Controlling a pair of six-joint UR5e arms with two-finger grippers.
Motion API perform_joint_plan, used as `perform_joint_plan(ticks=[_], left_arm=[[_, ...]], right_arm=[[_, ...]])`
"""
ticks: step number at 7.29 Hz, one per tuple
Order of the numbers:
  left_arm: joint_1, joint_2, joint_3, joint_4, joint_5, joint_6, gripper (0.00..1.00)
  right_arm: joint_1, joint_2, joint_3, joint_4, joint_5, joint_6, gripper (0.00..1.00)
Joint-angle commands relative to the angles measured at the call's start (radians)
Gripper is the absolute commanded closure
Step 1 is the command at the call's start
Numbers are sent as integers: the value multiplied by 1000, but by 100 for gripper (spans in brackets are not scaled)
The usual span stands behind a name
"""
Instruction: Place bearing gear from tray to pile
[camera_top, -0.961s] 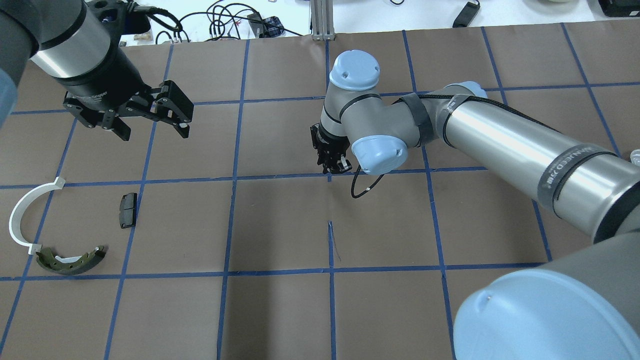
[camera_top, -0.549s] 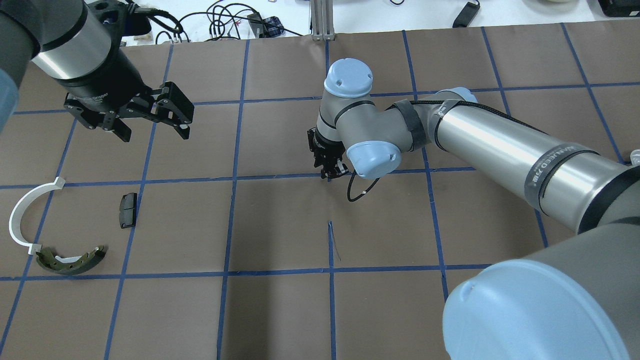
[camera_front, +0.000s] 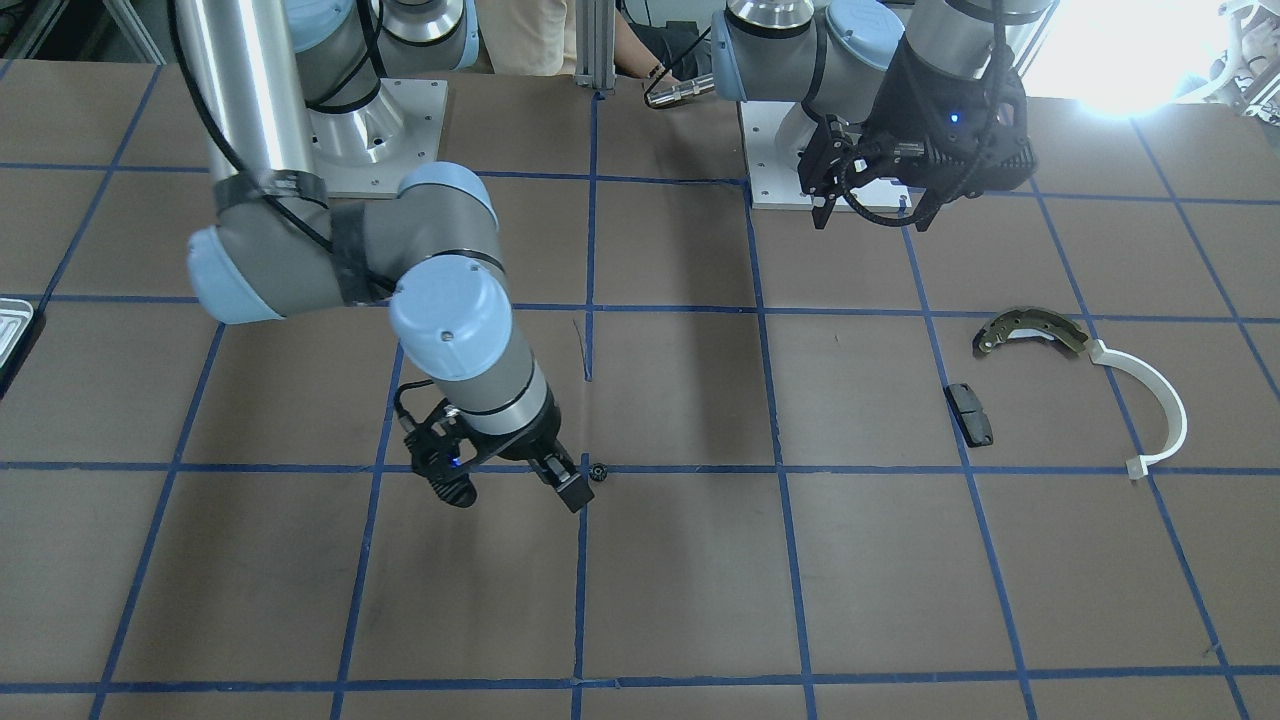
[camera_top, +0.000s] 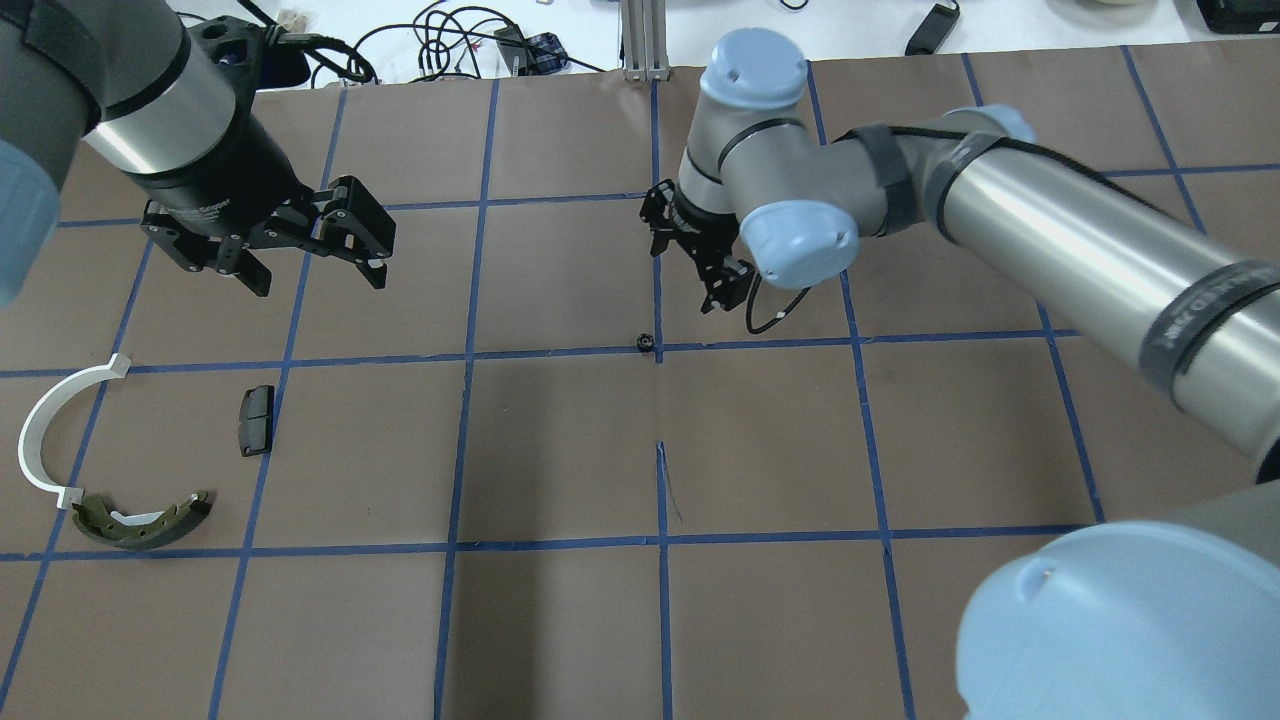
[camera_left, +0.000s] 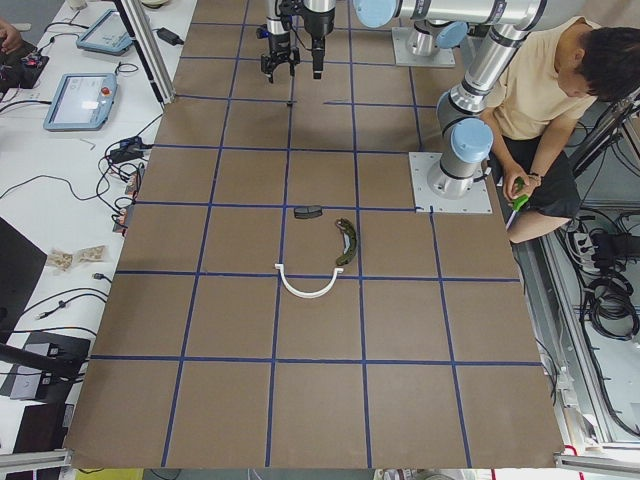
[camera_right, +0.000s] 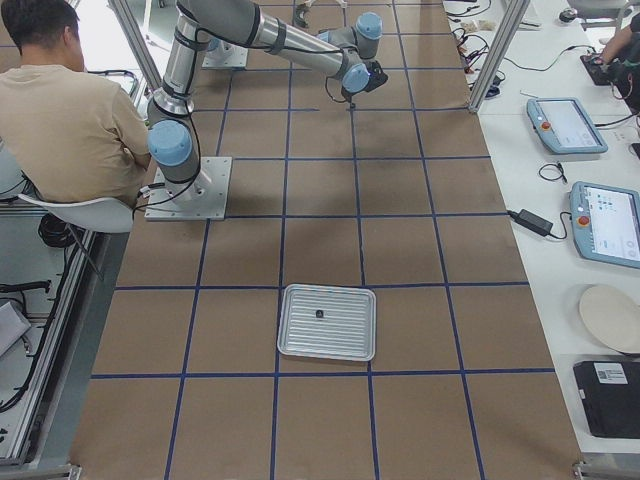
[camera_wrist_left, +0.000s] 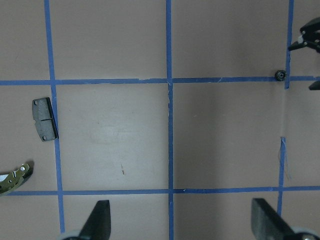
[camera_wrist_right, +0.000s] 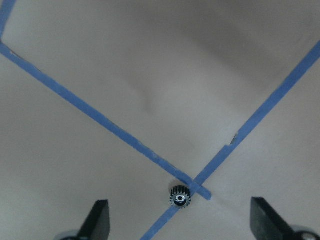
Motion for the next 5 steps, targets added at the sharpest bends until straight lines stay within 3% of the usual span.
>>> perform_joint_plan(ticks=[1, 3, 5], left_arm=[[-35, -62, 9, 57, -5, -111, 0], [-121, -161, 9, 169, -8, -189, 0], [-244, -293, 7, 334, -7, -316, 0]], right_arm=[[-196, -144, -36, 271, -58, -374, 0], [-425, -252, -31, 411, -158, -757, 0], [-680, -298, -28, 436, -271, -1281, 0]])
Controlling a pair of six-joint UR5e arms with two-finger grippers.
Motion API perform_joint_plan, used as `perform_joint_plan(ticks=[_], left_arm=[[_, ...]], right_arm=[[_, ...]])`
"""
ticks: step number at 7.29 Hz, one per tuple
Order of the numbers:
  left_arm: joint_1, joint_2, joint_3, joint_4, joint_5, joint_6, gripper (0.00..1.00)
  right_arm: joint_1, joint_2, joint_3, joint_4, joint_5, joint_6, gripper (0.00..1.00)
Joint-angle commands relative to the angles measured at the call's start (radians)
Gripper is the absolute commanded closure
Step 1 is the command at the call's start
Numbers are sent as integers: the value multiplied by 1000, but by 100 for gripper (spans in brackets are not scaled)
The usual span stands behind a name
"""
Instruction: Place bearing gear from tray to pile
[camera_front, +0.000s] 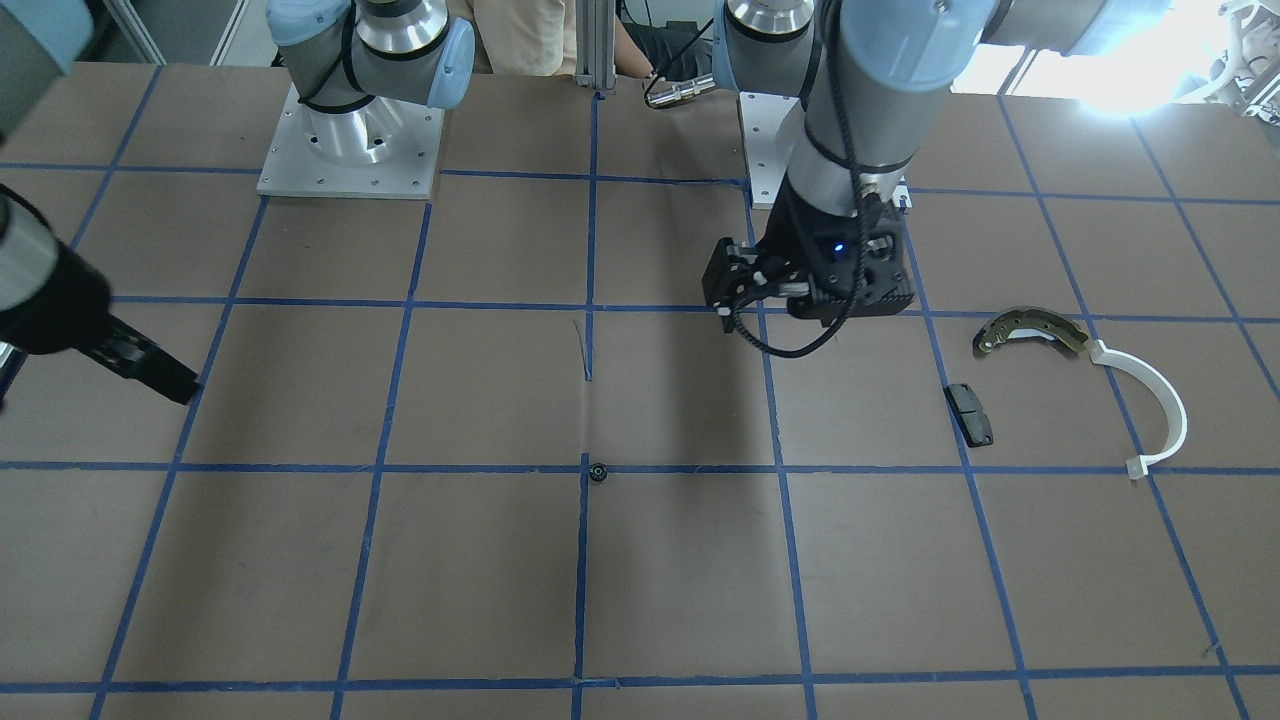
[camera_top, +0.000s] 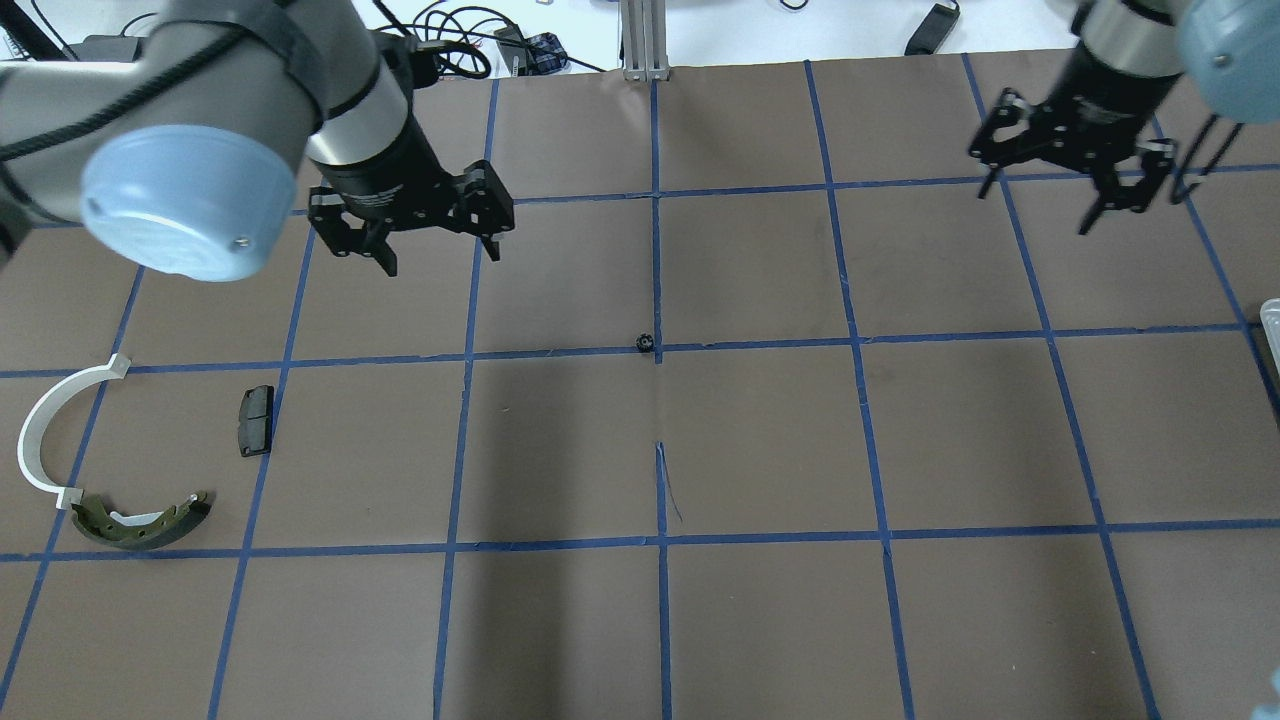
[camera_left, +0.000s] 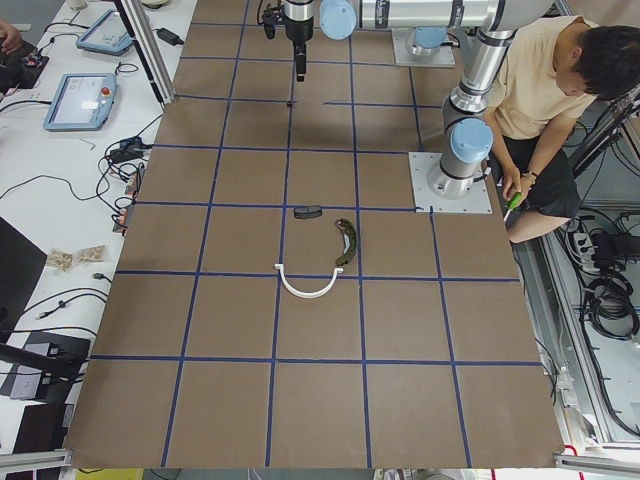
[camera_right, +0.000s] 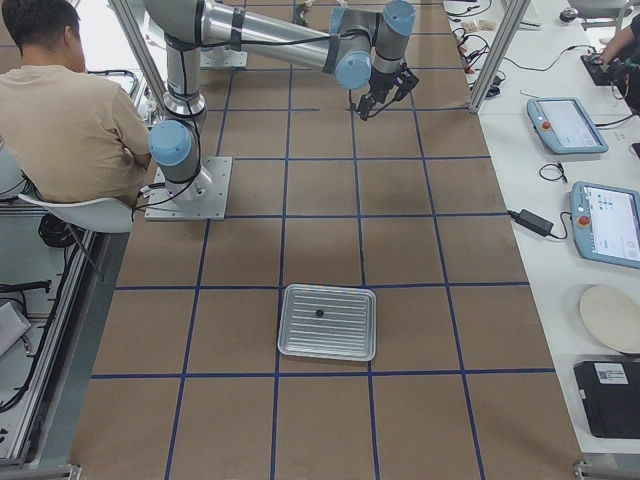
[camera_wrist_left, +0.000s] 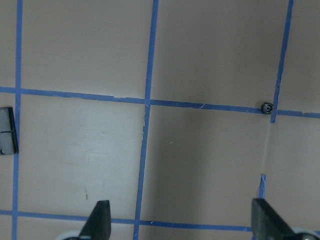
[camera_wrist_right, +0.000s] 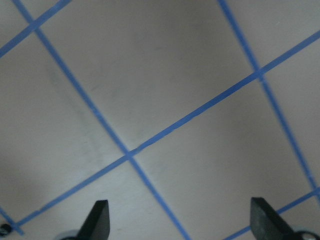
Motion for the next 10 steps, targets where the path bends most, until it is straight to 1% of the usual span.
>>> perform_joint_plan(ticks=[1, 2, 3, 4, 5, 7, 8, 9, 10], left_arm=[[-126, -151, 0, 152, 3, -159, 0], [-155, -213, -3, 217, 2, -193, 0], [-167, -265, -12, 241, 11, -194, 0], [-172, -319, -15, 277, 12, -197, 0], [-193, -359, -14, 314, 12, -217, 0], [-220, -420, -9, 354, 15, -223, 0], [-223, -439, -12, 391, 14, -228, 2], [-223, -454, -8, 396, 14, -225, 12], [-223, -468, -5, 397, 14, -228, 16]], right_arm=[[-310, -18, 5, 8, -59, -599, 0], [-420, 0, 20, -31, -57, -760, 0], [-517, 37, 57, -115, -59, -930, 0], [-603, 101, 112, -274, -51, -1058, 1], [-649, 170, 165, -418, -47, -1126, 2], [-697, 257, 253, -591, -39, -1164, 7], [-698, 285, 265, -626, -39, -1161, 8], [-698, 290, 266, -628, -40, -1159, 10], [-698, 290, 267, -628, -40, -1158, 15]])
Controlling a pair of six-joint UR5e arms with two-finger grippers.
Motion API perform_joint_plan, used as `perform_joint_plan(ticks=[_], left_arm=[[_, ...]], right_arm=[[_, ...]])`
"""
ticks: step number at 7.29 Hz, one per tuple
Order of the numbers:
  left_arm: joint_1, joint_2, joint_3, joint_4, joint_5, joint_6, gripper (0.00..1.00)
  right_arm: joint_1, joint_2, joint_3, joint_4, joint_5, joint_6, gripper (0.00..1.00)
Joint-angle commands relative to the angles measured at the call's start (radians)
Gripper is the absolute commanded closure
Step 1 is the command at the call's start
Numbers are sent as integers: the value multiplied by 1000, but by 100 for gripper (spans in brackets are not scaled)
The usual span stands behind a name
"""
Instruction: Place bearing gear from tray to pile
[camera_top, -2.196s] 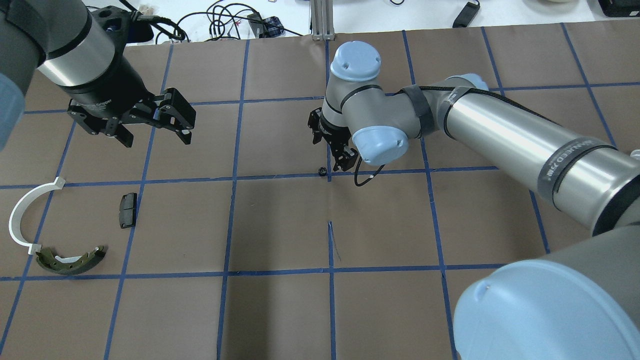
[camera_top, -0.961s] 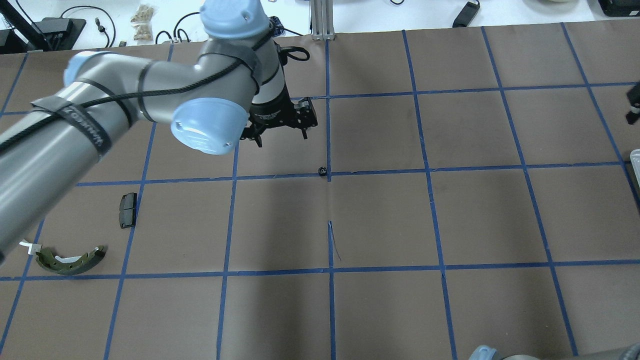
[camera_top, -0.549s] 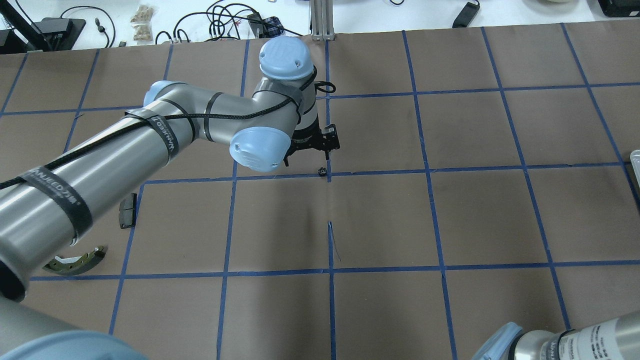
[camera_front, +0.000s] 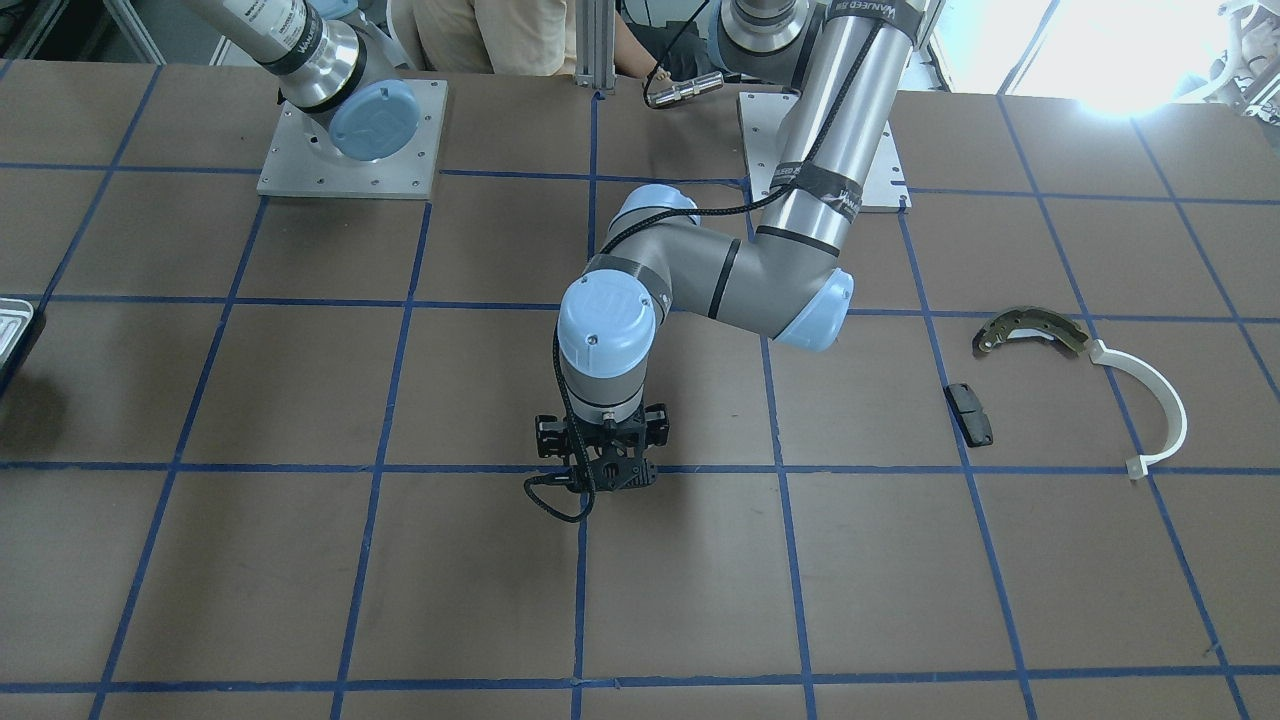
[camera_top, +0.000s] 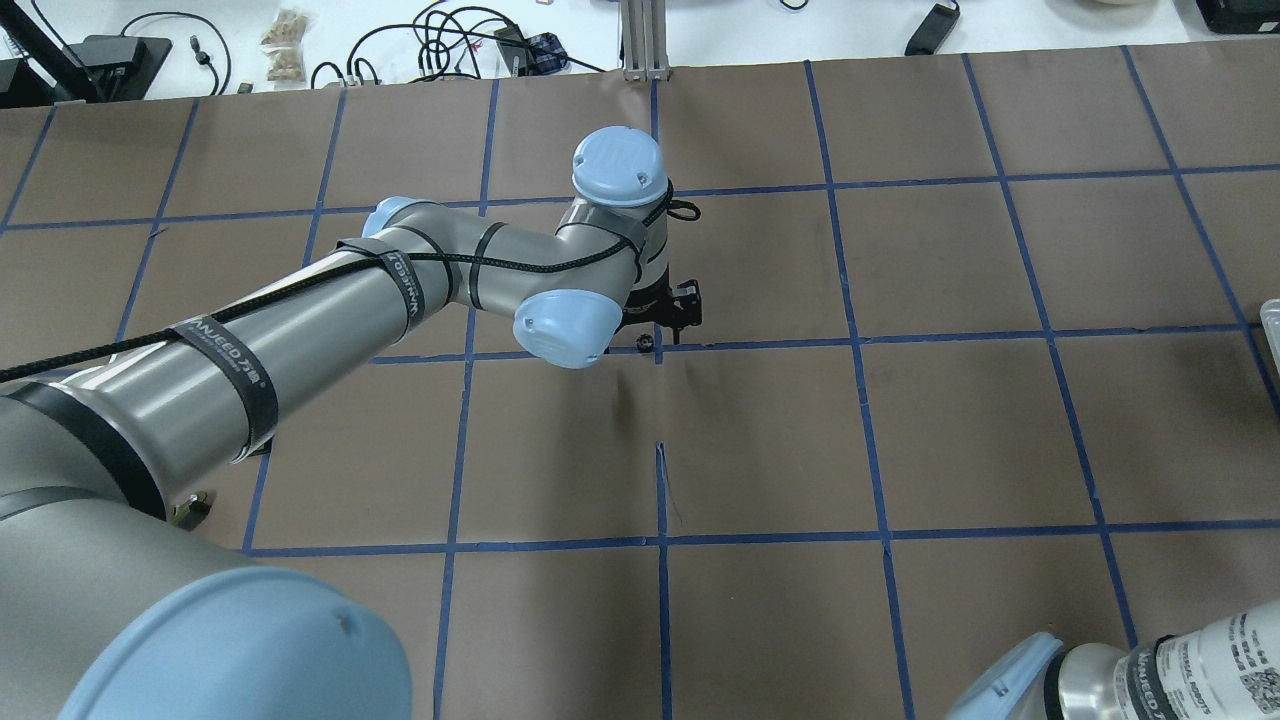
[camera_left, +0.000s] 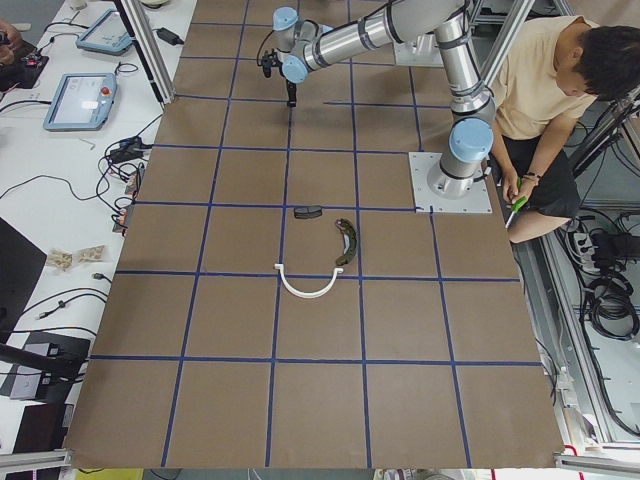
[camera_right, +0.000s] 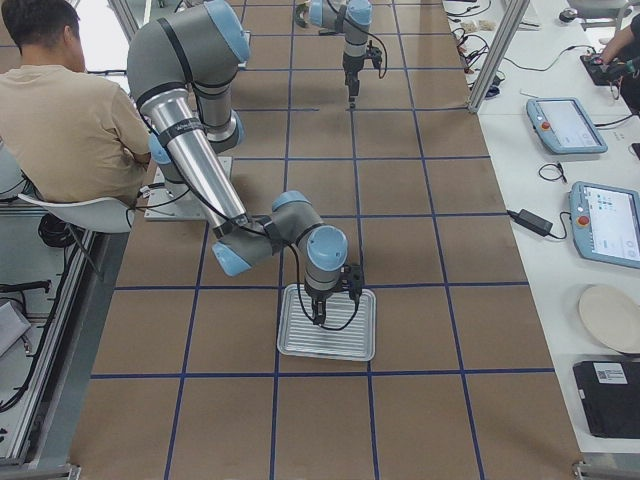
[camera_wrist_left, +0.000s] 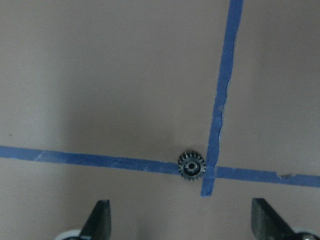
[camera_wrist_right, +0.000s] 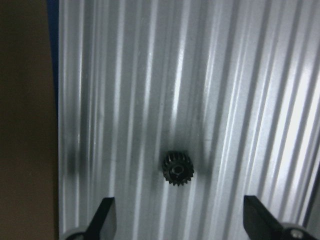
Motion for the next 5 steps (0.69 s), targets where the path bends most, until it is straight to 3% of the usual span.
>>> perform_joint_plan(ticks=[1, 4, 5], left_arm=[[-1, -23, 5, 39, 0, -2, 18], [-1, -43, 5, 69, 0, 9, 46], [-1, -41, 5, 69, 0, 15, 64]], right_arm=[[-1, 11, 5, -10, 1, 4, 21], [-1, 14, -2, -10, 0, 6, 40], [-1, 15, -2, -12, 1, 7, 42]])
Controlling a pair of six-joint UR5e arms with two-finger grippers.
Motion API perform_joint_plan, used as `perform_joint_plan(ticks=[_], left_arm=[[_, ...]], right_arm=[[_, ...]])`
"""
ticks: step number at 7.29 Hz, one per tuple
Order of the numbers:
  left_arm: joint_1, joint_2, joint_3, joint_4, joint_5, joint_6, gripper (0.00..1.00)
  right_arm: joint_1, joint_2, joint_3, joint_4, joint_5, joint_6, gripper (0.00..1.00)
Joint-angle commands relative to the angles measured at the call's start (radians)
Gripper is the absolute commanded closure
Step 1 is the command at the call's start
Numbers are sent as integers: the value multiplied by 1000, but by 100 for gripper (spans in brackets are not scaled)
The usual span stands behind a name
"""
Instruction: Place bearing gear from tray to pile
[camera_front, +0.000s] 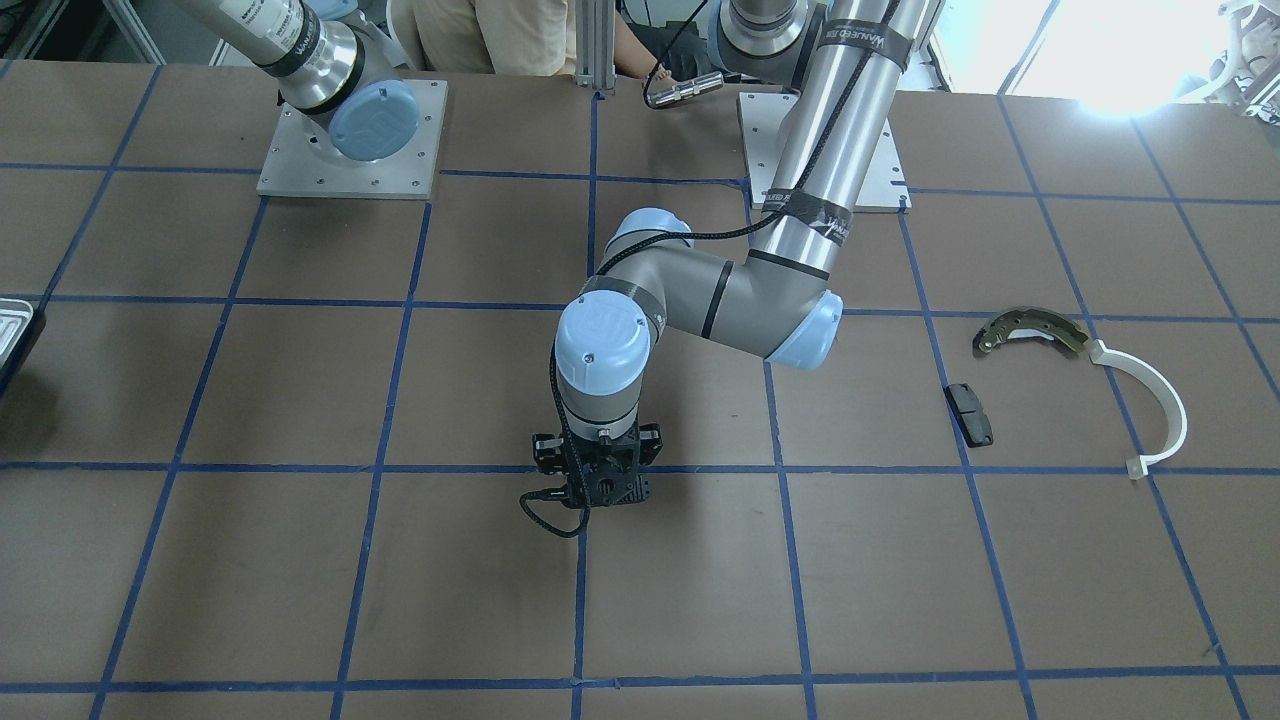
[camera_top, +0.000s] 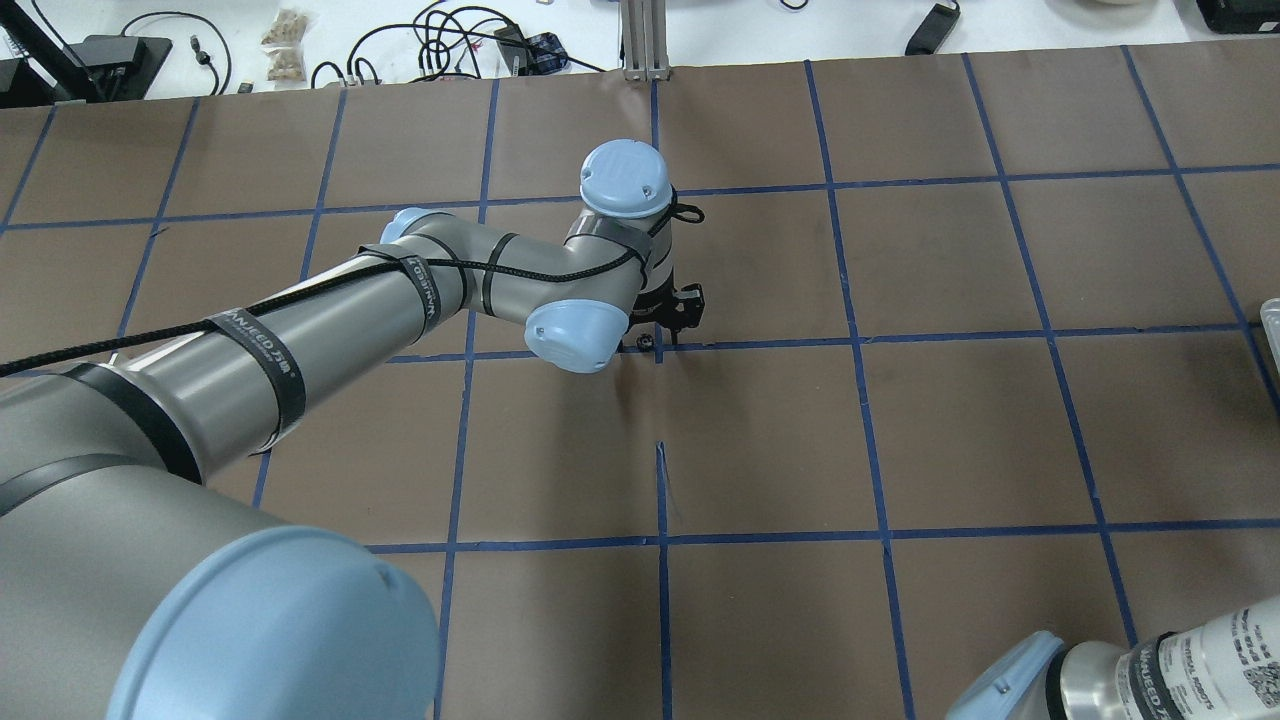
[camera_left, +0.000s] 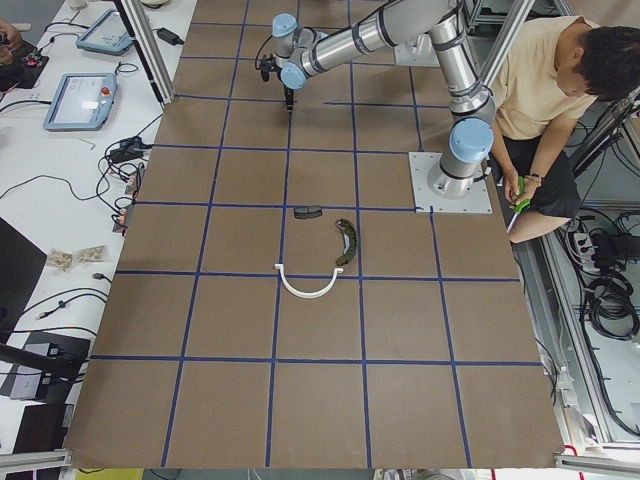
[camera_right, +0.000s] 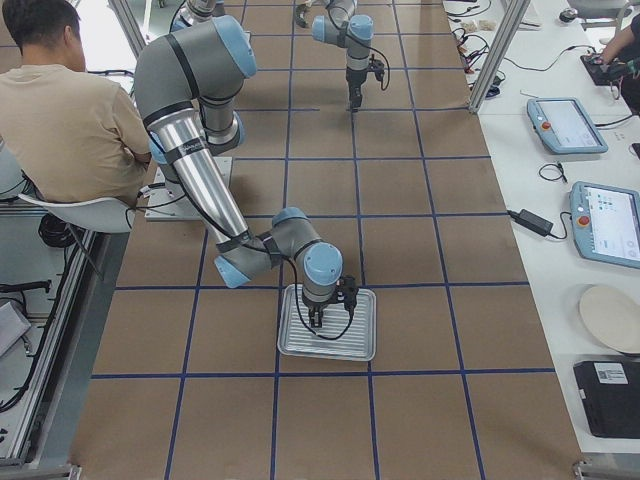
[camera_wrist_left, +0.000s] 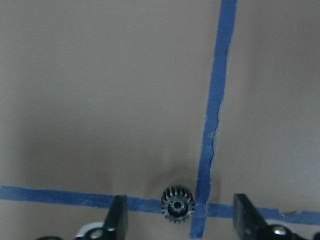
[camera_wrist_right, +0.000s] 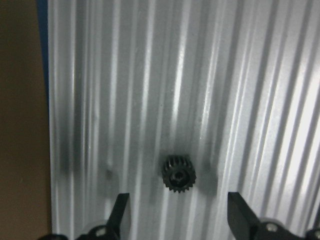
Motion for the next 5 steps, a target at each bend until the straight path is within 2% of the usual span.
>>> perform_joint_plan(ticks=[1, 2, 3, 4, 5], left_arm=[[0, -2, -1, 3, 0, 10, 80], [0, 5, -1, 3, 2, 10, 92], [3, 27, -16, 1, 3, 19, 96], [27, 63, -45, -29, 9, 80, 96], [99, 109, -106, -30, 9, 174, 96]], right_arm=[[0, 8, -4, -1, 1, 3, 42], [0, 12, -4, -4, 1, 5, 44], [0, 12, -4, -7, 1, 5, 48], [0, 12, -4, -7, 0, 31, 49], [0, 11, -4, -7, -2, 46, 55]])
